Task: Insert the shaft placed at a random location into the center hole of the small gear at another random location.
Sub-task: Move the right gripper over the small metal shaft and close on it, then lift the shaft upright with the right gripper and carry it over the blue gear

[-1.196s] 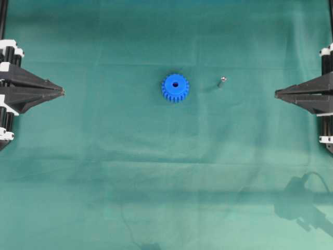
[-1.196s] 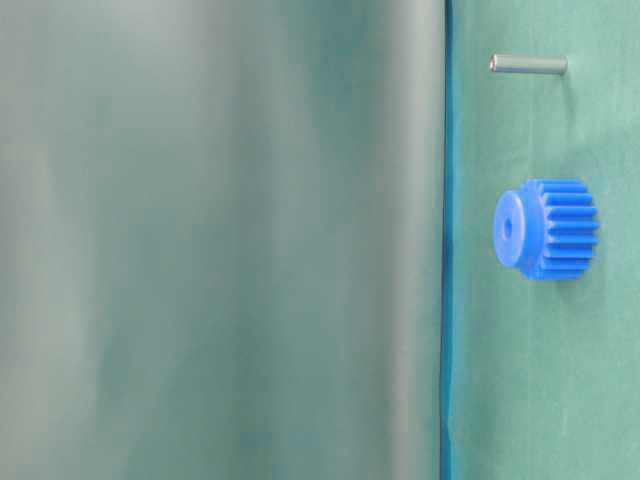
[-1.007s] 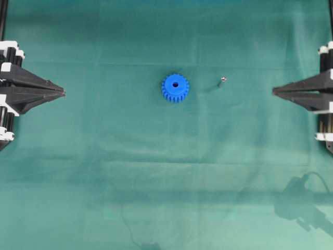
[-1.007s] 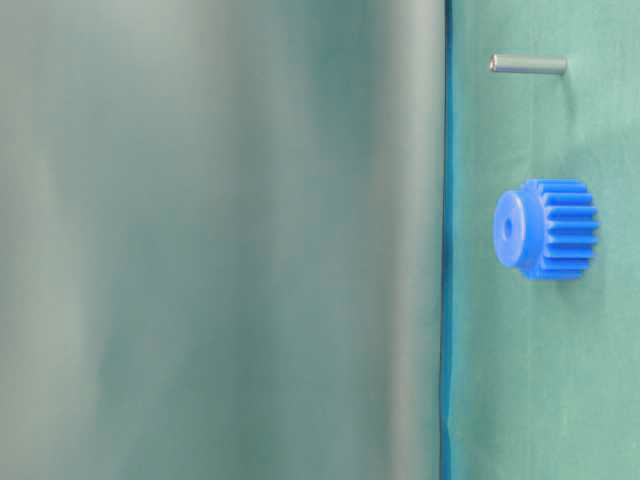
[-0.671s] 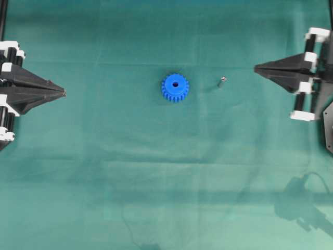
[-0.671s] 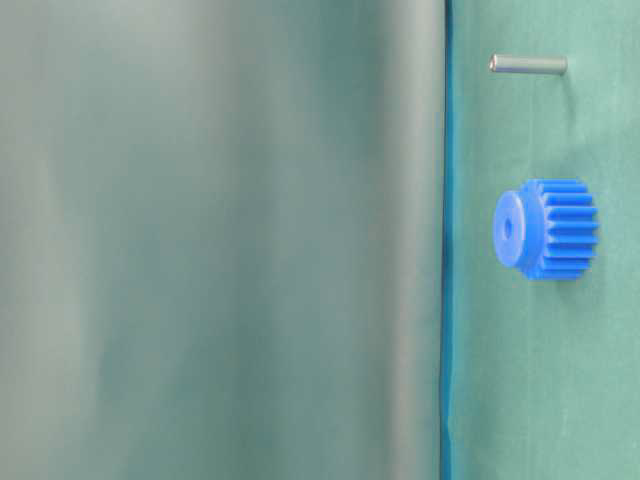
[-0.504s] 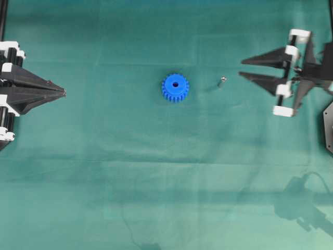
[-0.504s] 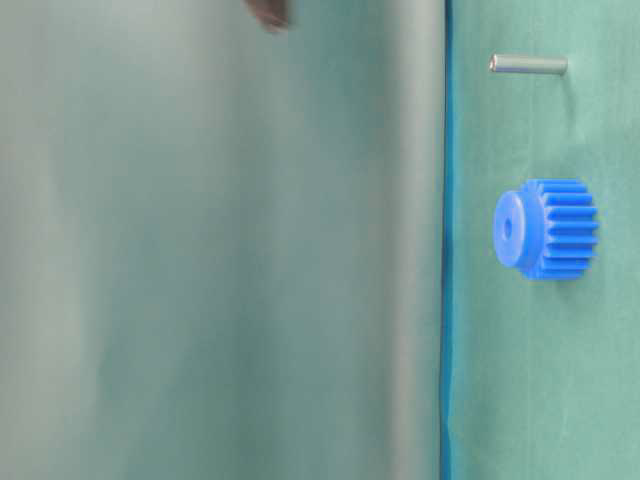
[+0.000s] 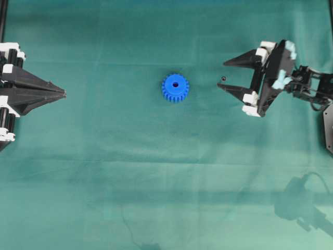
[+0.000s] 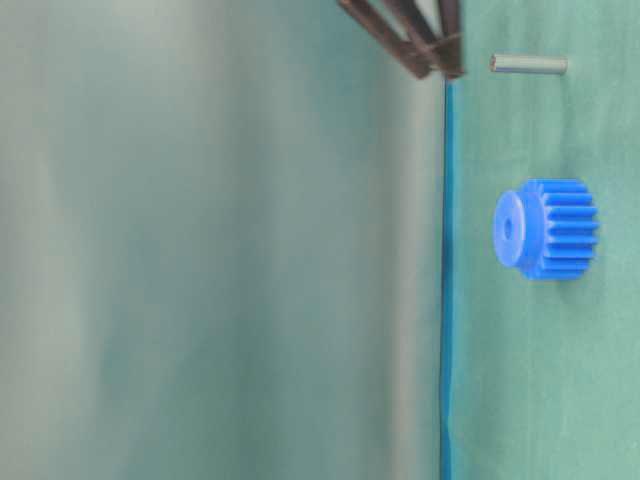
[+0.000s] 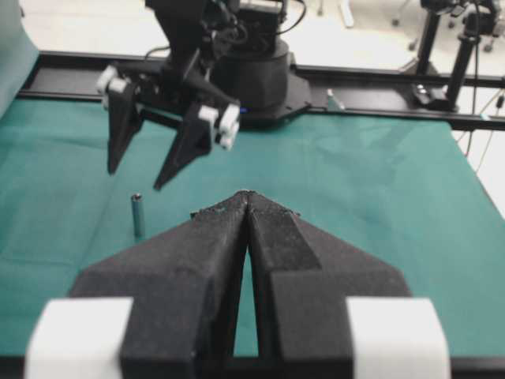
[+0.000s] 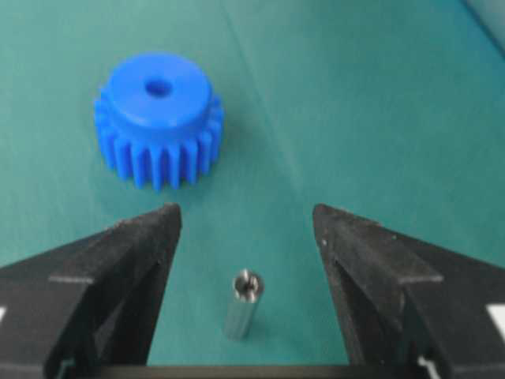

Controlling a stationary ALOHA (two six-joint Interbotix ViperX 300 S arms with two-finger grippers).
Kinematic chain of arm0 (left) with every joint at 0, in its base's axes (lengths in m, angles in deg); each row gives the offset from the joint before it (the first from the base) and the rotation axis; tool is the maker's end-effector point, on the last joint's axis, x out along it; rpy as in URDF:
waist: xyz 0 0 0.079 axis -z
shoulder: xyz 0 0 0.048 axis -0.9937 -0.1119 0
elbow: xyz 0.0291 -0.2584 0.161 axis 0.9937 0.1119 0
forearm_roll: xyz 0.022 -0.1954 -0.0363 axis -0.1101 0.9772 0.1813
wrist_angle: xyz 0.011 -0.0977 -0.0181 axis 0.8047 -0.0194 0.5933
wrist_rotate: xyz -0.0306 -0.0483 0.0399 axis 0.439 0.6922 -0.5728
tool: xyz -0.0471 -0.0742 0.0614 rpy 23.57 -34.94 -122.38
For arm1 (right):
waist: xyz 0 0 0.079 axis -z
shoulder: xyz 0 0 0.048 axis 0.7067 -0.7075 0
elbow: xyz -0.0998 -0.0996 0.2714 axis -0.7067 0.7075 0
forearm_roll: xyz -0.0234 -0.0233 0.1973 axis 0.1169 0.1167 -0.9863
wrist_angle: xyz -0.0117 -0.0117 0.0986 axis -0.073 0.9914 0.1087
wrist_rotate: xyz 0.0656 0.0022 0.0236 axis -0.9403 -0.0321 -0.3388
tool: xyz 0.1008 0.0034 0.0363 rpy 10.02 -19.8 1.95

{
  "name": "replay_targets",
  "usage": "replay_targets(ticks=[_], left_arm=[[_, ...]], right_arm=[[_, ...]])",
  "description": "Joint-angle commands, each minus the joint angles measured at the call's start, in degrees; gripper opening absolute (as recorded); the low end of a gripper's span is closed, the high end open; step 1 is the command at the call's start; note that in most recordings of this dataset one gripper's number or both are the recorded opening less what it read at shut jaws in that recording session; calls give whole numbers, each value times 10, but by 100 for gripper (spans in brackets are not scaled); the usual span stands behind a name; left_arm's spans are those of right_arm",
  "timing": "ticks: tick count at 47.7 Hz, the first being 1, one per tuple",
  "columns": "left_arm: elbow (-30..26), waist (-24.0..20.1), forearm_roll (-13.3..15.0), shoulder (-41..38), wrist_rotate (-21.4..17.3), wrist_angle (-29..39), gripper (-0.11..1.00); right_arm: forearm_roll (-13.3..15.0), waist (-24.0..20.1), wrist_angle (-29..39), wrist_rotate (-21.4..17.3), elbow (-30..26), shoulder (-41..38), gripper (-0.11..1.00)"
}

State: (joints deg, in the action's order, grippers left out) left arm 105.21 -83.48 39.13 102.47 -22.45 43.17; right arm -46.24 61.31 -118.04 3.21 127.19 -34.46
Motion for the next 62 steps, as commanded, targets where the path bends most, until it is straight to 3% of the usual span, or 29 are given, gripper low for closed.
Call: replay_targets(ticks=[1,19,23,29,31,50,62], left_arm=[[-4,1,1,-2,0,-3,-1],[-3,1,2,-2,4,0,-1],[-3,1,2,-2,4,0,-1],[-3,1,2,-1,4,2,-1],[-2,0,2,-1,4,3,-1],[-3,1,3,-1,6,7,-1],[-3,0,3,3,6,7,-1]], right_arm=[[-5,2,-17,-1,-10,-23,81],[-13,2,-26,-2,-15,-62,76],[-13,2,-32,-2,-14,-62,66],[-11,2,-33,-2,-11,-62,31],[-11,2,-33,-2,-11,-62,24],[-11,2,-24,-3,-12,-37,24],[-12,2,82,0,-28,72,24]])
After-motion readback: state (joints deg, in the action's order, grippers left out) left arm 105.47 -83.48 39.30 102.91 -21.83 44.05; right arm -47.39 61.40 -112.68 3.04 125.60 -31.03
